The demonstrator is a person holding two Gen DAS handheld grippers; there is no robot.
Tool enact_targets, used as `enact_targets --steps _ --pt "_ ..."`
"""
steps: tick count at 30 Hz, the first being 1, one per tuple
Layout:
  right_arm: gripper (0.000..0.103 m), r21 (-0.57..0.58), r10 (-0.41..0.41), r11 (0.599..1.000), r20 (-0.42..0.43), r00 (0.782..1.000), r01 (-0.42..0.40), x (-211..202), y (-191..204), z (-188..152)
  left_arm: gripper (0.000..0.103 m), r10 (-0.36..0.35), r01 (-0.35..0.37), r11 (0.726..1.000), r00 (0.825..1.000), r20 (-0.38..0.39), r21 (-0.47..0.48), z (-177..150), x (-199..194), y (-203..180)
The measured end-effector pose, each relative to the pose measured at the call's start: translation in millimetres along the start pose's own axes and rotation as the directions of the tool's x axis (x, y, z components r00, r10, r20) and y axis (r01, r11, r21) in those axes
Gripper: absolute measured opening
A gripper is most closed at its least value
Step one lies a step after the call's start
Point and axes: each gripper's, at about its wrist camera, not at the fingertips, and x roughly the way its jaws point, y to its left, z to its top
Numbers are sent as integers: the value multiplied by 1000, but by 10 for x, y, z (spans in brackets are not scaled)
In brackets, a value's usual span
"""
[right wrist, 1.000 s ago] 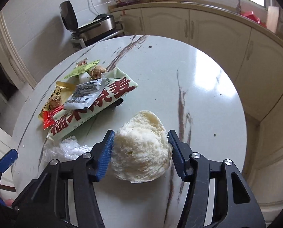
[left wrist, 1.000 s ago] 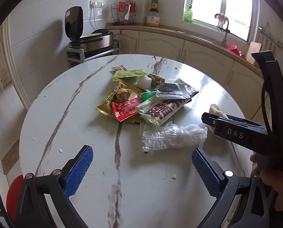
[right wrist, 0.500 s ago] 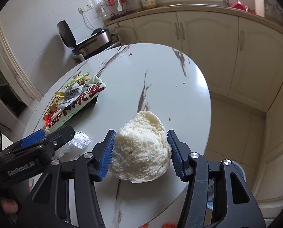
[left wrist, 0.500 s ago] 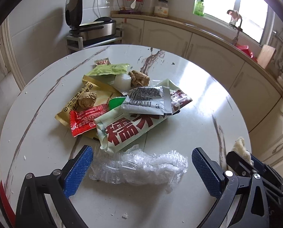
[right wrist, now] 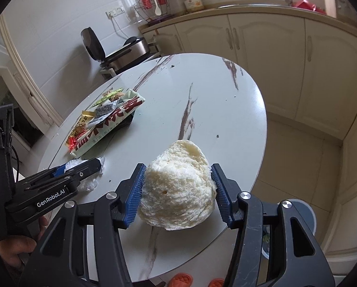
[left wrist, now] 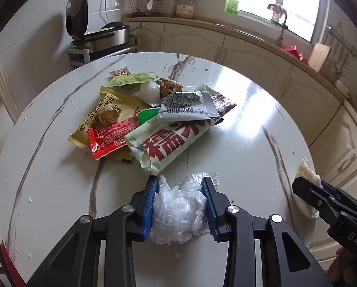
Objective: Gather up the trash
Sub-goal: 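Grasp the clear plastic wrap with the left tool while the right tool grasps the tissue, then carry wrap and tissue to the blue bin and open both tools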
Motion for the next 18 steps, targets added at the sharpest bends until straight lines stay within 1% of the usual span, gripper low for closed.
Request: enact_targets --steps 2,5,8,10,14,16,18 --pt "52 -10 9 1000 -1 1000 -9 -25 62 -34 28 -35 35 999 999 16 2 -74 -84 29" --pt "52 -25 34 999 1 999 -34 -79 162 -99 26 -79 79 997 996 33 -4 -171 -214 77" --pt "52 -30 54 998 7 999 -53 -141 257 -147 26 -87 87 996 996 36 7 -228 -350 73" --pt "52 -27 61 998 21 998 -61 -198 276 -155 26 -98 97 995 993 62 22 -233 -478 17" --pt "51 3 83 997 61 995 -83 -381 210 -144 26 -110 104 992 990 86 66 -209 -667 -188" --pt "51 17 69 997 92 993 -70 -529 104 -142 26 -126 115 988 987 97 107 -174 -753 -389" --pt "51 48 55 997 127 990 -62 -718 -68 -161 26 -152 134 977 983 100 168 -159 -817 -666"
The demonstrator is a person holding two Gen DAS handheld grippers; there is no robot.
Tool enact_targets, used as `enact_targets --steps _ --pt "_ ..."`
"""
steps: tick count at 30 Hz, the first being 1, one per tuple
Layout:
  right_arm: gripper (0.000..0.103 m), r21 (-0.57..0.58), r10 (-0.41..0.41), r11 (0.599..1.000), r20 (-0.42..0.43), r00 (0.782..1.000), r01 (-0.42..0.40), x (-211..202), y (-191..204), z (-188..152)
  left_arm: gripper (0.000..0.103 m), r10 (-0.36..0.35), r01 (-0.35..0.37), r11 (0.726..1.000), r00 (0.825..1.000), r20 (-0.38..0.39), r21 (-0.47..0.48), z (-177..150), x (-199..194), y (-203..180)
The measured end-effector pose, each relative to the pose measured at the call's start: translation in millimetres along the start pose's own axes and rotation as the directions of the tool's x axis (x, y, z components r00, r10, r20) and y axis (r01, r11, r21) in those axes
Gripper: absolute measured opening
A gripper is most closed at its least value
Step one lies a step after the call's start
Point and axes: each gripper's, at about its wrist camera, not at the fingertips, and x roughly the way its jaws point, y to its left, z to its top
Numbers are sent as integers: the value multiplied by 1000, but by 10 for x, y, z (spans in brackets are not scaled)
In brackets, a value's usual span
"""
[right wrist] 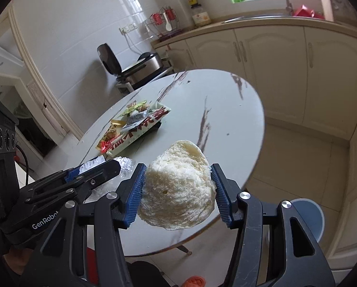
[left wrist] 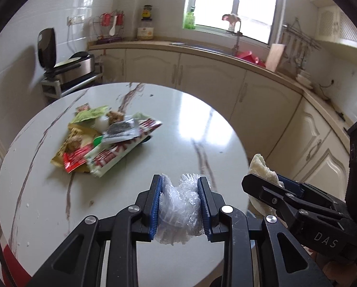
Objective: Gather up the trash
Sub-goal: 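Carry wrap and tissue to the blue bin and open both tools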
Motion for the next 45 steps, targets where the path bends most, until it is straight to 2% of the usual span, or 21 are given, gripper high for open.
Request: enact_targets --steps 2,4,9,14,18,19,20,21,22,27,30,34,35,36,37,38,39,42,44,45 --pt "52 37 -45 998 45 998 44 -237 -260 -4 26 -50 50 997 999 -2 59 48 22 -319" --pt "52 66 -140 989 74 987 136 -448 -554 -44 26 -93 94 988 996 -13 124 92 89 -684" --pt "52 175 -339 928 39 940 328 -725 -1418 -286 26 -181 203 945 977 -108 255 -16 528 -1547" --pt "52 282 -420 863 -56 906 418 -741 -2161 -600 27 -199 280 898 946 -255 340 -280 1232 -2205" --pt "52 329 -435 829 -131 891 453 -614 -2597 -815 31 -194 313 888 920 -342 338 -370 1787 -2447" --pt "52 336 -437 821 -148 887 460 -565 -2669 -870 35 -186 312 885 917 -352 346 -393 1892 -2501" --pt "52 344 -437 814 -166 884 468 -512 -2747 -925 51 -170 306 882 916 -364 358 -420 1989 -2545" --pt "52 352 -434 809 -181 882 471 -458 -2824 -977 64 -150 295 880 916 -371 373 -430 2091 -2593" --pt "52 358 -430 806 -194 882 472 -410 -2885 -1011 82 -128 275 881 921 -368 384 -443 2177 -2625" --pt "52 364 -403 804 -249 881 470 -109 -3083 -1165 83 -105 249 897 923 -371 366 -484 2406 -2595" --pt "52 372 -372 814 -254 893 445 33 -3168 -1223 83 -85 221 906 931 -356 361 -444 2405 -2571" --pt "54 382 -316 835 -256 914 396 210 -3223 -1216 83 -122 229 919 940 -320 321 -372 2154 -2484" --pt "57 402 -296 837 -237 925 371 208 -3226 -1205 83 -129 228 921 943 -307 316 -356 2038 -2435" --pt "69 421 -286 837 -210 935 351 168 -3230 -1216 83 -138 233 919 946 -294 318 -345 1930 -2414" --pt "89 438 -285 835 -177 942 334 99 -3207 -1217 83 -149 238 917 949 -280 320 -341 1828 -2413" --pt "97 447 -292 833 -144 946 325 17 -3176 -1216 84 -162 245 915 951 -265 320 -348 1707 -2386" --pt "100 446 -298 836 -118 947 319 -57 -3122 -1205 84 -175 250 914 953 -248 319 -347 1612 -2396" --pt "99 411 -330 845 -101 939 341 -258 -2891 -1083 85 -180 229 926 967 -180 300 -284 1265 -2302" --pt "99 373 -353 861 -50 934 345 -479 -2620 -985 91 -160 190 930 980 -119 314 -271 1019 -2241" --pt "100 358 -377 860 -34 926 363 -569 -2485 -926 92 -144 166 931 986 -88 324 -297 892 -2235"
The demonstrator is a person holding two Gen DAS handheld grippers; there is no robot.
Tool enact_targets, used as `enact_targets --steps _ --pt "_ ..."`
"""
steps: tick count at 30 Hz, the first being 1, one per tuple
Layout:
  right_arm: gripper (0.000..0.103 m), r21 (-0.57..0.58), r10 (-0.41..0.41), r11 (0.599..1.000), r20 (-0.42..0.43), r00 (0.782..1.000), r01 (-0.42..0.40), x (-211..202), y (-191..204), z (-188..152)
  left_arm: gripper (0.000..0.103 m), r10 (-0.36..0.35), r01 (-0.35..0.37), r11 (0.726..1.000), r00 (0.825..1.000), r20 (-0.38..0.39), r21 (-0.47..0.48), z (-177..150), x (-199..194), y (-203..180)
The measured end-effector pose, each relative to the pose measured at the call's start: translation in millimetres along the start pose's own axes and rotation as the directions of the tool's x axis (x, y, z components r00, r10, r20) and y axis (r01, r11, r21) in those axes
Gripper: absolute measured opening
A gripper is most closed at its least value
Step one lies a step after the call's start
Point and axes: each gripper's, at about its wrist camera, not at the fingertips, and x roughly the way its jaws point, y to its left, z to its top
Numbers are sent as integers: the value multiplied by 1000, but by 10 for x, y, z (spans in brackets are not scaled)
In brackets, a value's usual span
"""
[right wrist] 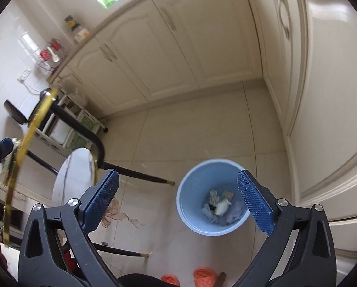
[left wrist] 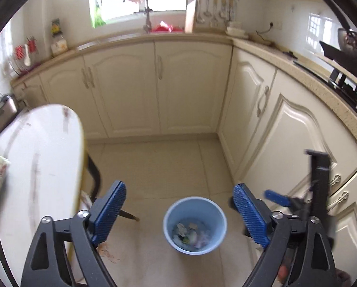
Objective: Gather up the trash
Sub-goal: 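Carry wrap and tissue to the blue bin and open both tools, then move both tools back toward the table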
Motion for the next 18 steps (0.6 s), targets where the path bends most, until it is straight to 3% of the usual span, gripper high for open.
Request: enact_targets --steps 2,4,6,10,14,18 --pt "103 -33 -39 999 56 998 41 -324 230 9 93 31 -31 1000 999 41 6 -55 -230 -2" --pt "103 -62 -84 994 128 988 92 -669 483 -1 93 3 -3 1000 998 67 -3 -117 -418 -1" --pt "103 -79 -117 988 206 971 136 -1000 701 -39 94 -35 37 999 995 89 -17 -206 -611 -26" --pt "103 -117 -164 971 309 937 208 -1553 1088 -122 95 -37 39 999 987 159 -10 -392 -1039 -7" --pt "103 -138 -140 969 369 919 204 -1950 1374 -179 102 -101 112 993 963 250 -30 -539 -1458 136" --pt "103 -176 -117 963 412 904 205 -2211 1626 -233 102 -140 159 987 933 330 -33 -773 -1831 435"
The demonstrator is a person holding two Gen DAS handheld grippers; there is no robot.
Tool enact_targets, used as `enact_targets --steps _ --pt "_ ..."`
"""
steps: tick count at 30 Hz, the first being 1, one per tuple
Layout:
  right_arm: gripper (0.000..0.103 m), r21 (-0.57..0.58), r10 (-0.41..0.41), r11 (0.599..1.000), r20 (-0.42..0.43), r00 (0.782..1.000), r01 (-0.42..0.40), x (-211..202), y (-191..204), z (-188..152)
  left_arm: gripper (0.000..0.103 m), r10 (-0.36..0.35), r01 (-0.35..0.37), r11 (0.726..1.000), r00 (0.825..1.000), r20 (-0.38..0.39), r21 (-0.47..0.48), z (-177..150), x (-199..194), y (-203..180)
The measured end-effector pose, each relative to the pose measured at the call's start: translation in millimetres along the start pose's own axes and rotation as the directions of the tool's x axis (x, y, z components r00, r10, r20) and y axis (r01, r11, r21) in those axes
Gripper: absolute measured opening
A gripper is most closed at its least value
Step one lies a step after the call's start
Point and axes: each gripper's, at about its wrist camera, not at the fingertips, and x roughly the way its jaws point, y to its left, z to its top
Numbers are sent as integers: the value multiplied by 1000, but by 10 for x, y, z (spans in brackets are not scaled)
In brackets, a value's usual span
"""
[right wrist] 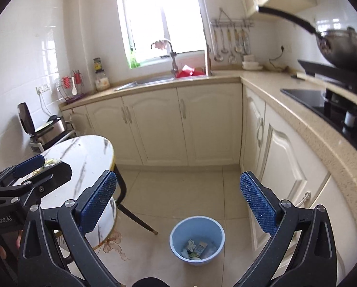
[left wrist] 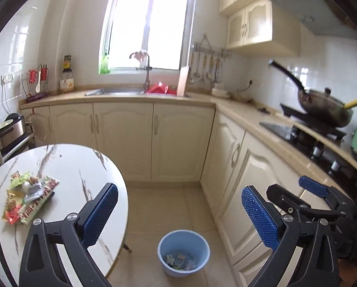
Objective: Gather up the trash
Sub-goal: 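Move both tools back toward the table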
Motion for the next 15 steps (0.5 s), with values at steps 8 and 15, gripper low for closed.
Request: enact_targets --steps 8,15 --pt "103 -75 -4 997 74 997 10 -360 632 138 102 -7 7 1000 995 103 -4 -285 -817 526" --pt "103 -145 33 989 72 997 -22 -212 1172 143 102 19 -14 998 995 95 -54 -439 -1196 1155"
